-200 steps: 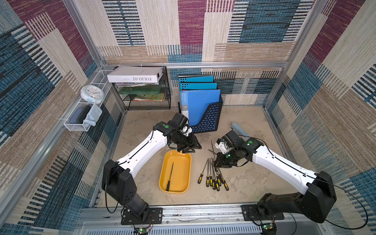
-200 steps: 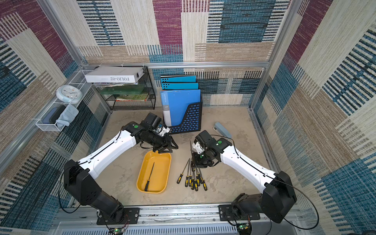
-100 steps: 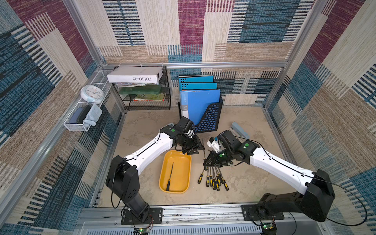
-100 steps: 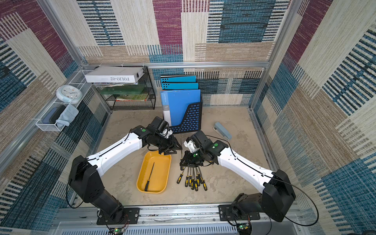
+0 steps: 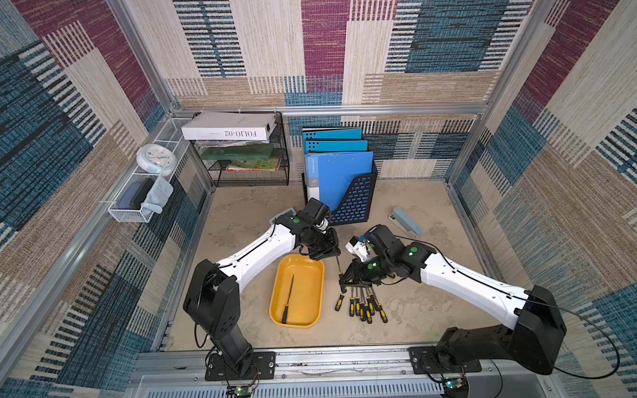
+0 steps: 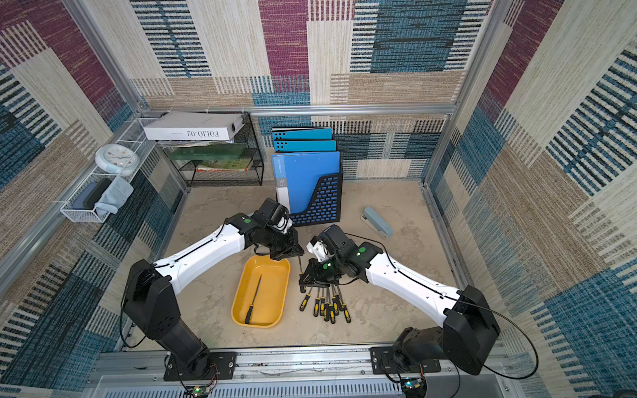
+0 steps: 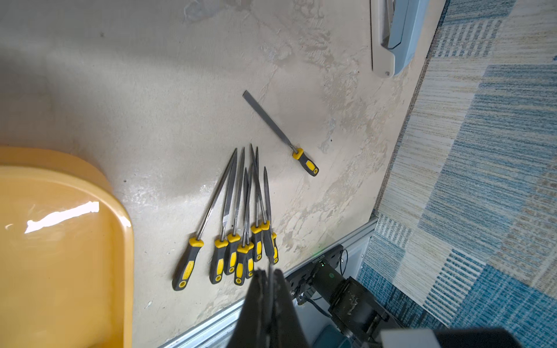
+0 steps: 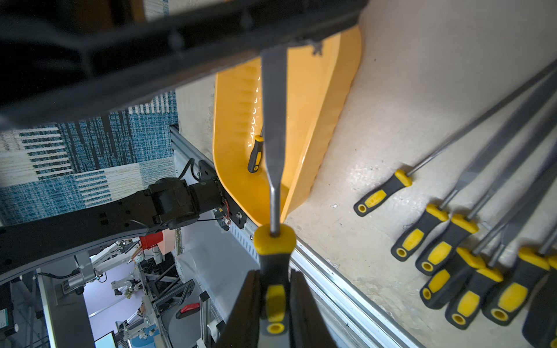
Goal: Put the file tool into the storage box
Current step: Place the file tool in the storage box.
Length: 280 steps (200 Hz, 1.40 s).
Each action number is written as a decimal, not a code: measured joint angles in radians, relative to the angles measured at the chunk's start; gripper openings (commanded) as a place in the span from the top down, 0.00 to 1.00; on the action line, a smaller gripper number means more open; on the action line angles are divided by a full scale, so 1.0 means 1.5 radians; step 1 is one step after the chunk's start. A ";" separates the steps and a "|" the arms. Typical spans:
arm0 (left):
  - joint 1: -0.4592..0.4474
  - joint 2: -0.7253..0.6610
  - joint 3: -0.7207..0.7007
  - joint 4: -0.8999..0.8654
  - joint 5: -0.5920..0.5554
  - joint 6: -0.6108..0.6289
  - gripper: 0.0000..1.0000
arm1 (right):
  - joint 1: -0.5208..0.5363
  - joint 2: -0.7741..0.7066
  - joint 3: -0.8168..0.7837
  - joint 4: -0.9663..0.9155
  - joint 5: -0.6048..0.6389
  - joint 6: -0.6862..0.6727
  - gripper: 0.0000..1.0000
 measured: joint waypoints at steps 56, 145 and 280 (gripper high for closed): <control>0.095 -0.081 -0.111 -0.085 -0.018 0.117 0.99 | -0.036 0.021 0.070 -0.061 0.078 -0.028 0.30; 0.084 0.013 -0.152 -0.113 -0.152 0.241 0.98 | -0.250 0.058 0.102 -0.281 0.355 -0.156 0.26; 0.067 0.045 -0.207 -0.088 -0.216 0.252 0.66 | -0.286 0.249 0.120 -0.243 0.373 -0.418 0.24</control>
